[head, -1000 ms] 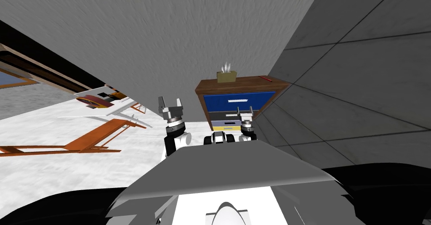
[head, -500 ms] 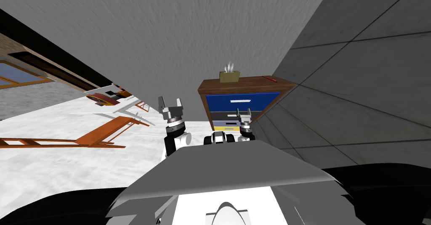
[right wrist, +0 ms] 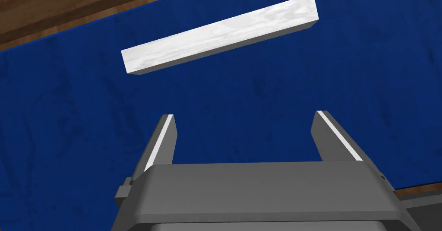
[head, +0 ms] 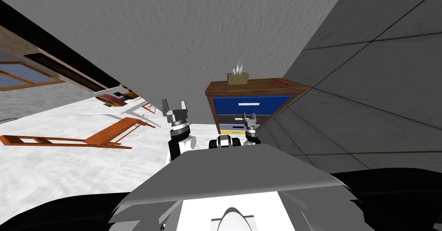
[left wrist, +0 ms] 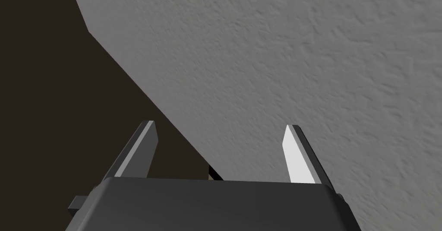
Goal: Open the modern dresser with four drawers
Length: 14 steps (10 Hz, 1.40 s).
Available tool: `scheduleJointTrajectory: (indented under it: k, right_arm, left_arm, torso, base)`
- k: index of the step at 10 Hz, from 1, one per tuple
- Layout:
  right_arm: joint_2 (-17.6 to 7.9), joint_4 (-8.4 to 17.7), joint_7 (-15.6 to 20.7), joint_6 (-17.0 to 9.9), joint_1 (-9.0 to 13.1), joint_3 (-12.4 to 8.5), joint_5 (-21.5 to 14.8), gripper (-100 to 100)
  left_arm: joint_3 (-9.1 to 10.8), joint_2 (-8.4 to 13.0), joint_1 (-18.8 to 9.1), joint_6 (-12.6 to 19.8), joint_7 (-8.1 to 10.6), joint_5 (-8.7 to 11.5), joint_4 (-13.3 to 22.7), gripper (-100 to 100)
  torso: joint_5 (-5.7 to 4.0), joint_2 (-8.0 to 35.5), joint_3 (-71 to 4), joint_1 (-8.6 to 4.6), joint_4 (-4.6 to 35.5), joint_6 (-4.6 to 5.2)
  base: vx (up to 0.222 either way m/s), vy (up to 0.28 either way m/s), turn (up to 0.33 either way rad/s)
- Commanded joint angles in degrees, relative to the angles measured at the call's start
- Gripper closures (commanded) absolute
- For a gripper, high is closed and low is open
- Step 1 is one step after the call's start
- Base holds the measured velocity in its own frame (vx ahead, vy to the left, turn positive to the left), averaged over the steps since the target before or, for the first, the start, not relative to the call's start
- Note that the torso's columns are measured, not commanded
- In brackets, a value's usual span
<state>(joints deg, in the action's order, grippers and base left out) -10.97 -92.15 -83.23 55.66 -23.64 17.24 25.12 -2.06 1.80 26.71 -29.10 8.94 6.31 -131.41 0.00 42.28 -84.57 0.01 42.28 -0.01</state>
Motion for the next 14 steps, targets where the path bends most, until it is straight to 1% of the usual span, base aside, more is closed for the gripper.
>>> scheduleJointTrajectory:
  k: [1,2,3,4,5,6,7,8,9,10,11,12,13,14]
  right_arm:
    - [-0.1,1.0,-3.9,0.4,0.3,0.4,1.0,-100]
    - [-0.5,3.2,-5.9,1.3,0.7,1.4,3.1,-100]
    - [-0.5,3.2,-7.4,1.3,0.7,1.4,3.1,-100]
    - [-0.5,3.2,-8.3,1.3,0.7,1.4,3.1,-100]
    - [-0.9,5.5,-10.4,2.2,1.2,2.4,5.2,-100]
    - [-0.9,5.5,-12.0,2.2,1.2,2.4,5.2,-100]
    - [-0.9,5.5,-12.6,2.2,1.2,2.4,5.2,-100]
    - [-1.3,7.6,-14.7,3.1,1.6,3.4,7.3,-100]
    - [-1.3,7.6,-16.2,3.1,1.6,3.4,7.3,-100]
    - [-1.3,7.6,-16.8,3.1,1.6,3.4,7.3,-100]
    - [-1.8,9.8,-19.0,3.9,2.1,4.3,9.5,-100]
    - [-1.8,9.8,-20.6,3.9,2.1,4.3,9.5,-100]
    - [-2.2,11.9,-22.3,4.6,2.6,5.3,11.6,-100]
    - [-2.2,11.9,-24.1,4.6,2.6,5.3,11.6,-100]
  left_arm:
    - [0.0,0.0,0.0,0.0,0.0,0.0,0.0,0]
    - [0.0,0.0,0.0,0.0,0.0,0.0,0.0,0]
    - [0.0,0.0,0.0,0.0,0.0,0.0,0.0,0]
    - [0.0,0.0,0.0,0.0,0.0,0.0,0.0,0]
    - [0.0,0.0,0.0,0.0,0.0,0.0,0.0,0]
    - [0.0,0.0,0.0,0.0,0.0,0.0,0.0,0]
    - [0.0,0.0,0.0,0.0,0.0,0.0,0.0,0]
    - [0.0,0.0,0.0,0.0,0.0,0.0,0.0,0]
    - [0.0,0.0,0.0,0.0,0.0,0.0,0.0,0]
    - [0.0,0.0,0.0,0.0,0.0,0.0,0.0,0]
    - [0.0,0.0,0.0,0.0,0.0,0.0,0.0,0]
    - [0.0,0.0,0.0,0.0,0.0,0.0,0.0,0]
    - [0.0,0.0,0.0,0.0,0.0,0.0,0.0,0]
    - [0.0,0.0,0.0,0.0,0.0,0.0,0.0,0]
  torso:
    - [0.01,0.0,0.0,0.0,0.0,0.02]
    - [0.0,0.0,0.0,-0.03,0.0,0.03]
    - [0.0,0.0,0.0,0.01,0.0,0.0]
    - [0.01,0.0,0.0,0.0,0.0,0.02]
    - [0.0,0.0,0.0,-0.04,0.0,0.03]
    - [0.0,0.0,0.0,0.01,0.0,0.0]
    - [0.01,0.0,0.0,0.0,0.0,0.02]
    - [0.0,0.0,0.0,-0.04,0.0,0.03]
    - [0.0,0.0,0.0,0.01,0.0,0.0]
    - [0.01,0.0,0.0,-0.01,0.0,0.02]
    - [0.0,0.0,0.0,-0.05,0.0,0.03]
    - [0.0,0.0,0.0,0.0,0.0,0.0]
    - [0.01,0.0,0.0,0.01,0.0,0.01]
    - [0.01,0.0,0.0,0.03,0.0,0.01]
  base:
    - [0.001,0.012,-0.003]
    - [0.001,0.022,0.105]
    - [0.002,0.021,0.065]
    - [0.002,0.011,-0.007]
    - [0.0,0.023,0.102]
    - [0.0,0.021,0.074]
    - [0.001,0.009,-0.008]
    - [0.002,0.022,0.099]
    - [0.001,0.019,0.08]
    - [0.0,0.007,-0.006]
    - [-0.001,0.018,0.081]
    - [-0.003,0.019,0.084]
    - [0.002,0.027,0.133]
    - [0.003,0.023,0.057]
